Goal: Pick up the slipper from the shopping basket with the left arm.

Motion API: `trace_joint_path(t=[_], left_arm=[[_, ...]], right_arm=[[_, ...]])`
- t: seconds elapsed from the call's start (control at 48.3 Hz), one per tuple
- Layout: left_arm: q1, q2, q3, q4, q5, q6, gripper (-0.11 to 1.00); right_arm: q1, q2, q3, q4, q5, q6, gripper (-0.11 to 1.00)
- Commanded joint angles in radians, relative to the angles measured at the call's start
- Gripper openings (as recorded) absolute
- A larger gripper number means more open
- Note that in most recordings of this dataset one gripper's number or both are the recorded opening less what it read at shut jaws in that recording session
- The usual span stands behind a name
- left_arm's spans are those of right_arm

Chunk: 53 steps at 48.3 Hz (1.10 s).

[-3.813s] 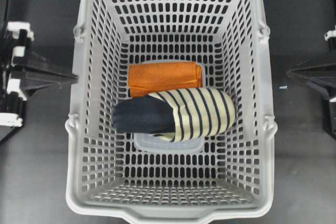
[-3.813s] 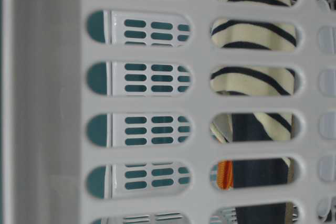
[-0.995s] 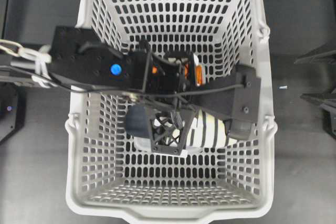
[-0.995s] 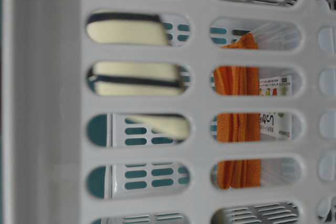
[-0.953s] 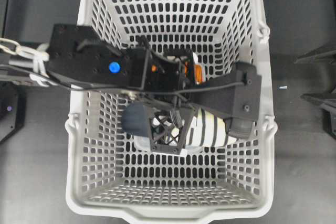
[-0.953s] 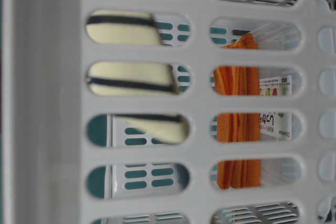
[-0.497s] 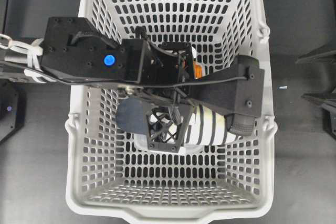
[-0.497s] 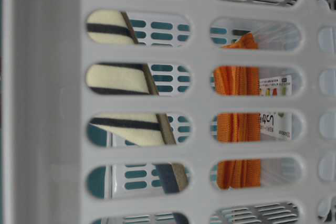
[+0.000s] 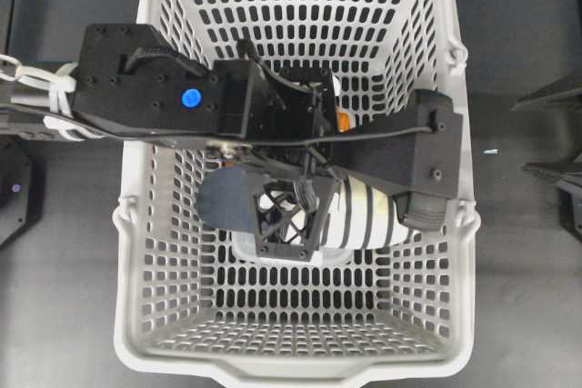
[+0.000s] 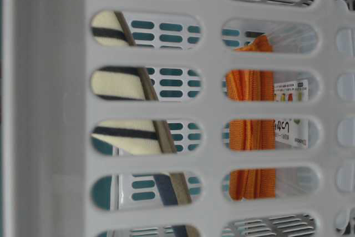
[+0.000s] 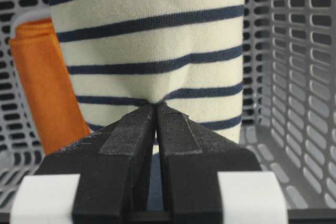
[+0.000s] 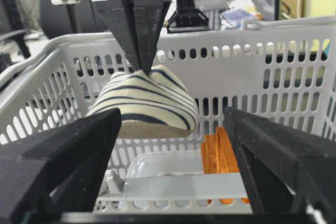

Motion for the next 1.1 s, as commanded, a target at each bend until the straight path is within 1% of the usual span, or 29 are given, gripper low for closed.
trace_joint_path(t=[0.0,1.077], left_arm=[[0.0,-0.015,-0.025,0.005,0.006,-0.003,0.01],[0.002,-0.015,-0.025,0.003,0.02,-0.011,0.01]], right_arm=[[0.002,0.006,-0.008,0.002,-0.011,0.0,0.76],[0.002,0.006,-0.008,0.0,-0.008,0.002,0.76]])
